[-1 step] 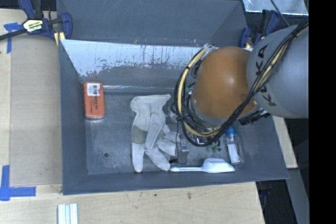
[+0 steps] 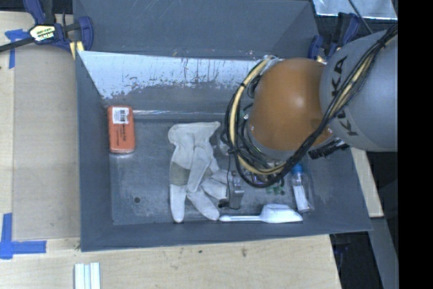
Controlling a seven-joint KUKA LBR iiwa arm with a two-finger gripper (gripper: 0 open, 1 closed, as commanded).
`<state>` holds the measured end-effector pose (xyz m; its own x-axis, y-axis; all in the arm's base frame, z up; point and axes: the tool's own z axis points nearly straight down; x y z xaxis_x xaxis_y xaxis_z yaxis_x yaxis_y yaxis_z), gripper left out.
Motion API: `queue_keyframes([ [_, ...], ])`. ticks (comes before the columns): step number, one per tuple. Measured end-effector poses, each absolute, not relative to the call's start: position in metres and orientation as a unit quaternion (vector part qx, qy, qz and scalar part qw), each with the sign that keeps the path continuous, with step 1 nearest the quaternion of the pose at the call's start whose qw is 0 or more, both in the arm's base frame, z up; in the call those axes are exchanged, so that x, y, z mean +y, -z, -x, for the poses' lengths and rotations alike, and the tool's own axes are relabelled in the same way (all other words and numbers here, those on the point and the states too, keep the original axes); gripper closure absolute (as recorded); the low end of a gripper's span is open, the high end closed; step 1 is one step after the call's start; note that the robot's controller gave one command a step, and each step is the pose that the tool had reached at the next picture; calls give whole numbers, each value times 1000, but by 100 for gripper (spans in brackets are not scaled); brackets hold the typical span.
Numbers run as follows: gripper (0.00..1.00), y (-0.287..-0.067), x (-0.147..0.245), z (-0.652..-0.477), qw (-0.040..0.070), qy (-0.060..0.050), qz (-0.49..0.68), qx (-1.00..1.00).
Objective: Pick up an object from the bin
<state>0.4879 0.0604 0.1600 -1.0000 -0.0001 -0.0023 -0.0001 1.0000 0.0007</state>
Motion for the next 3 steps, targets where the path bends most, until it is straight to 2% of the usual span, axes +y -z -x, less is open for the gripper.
queue_keyframes([
  [1, 0, -115, 48, -499, 5, 0, 10, 1000],
  [2, 0, -73, 39, -503, 1, 0, 30, 1000],
  [3, 100, -72, 49, -510, 5, -1, 27, 1000],
])
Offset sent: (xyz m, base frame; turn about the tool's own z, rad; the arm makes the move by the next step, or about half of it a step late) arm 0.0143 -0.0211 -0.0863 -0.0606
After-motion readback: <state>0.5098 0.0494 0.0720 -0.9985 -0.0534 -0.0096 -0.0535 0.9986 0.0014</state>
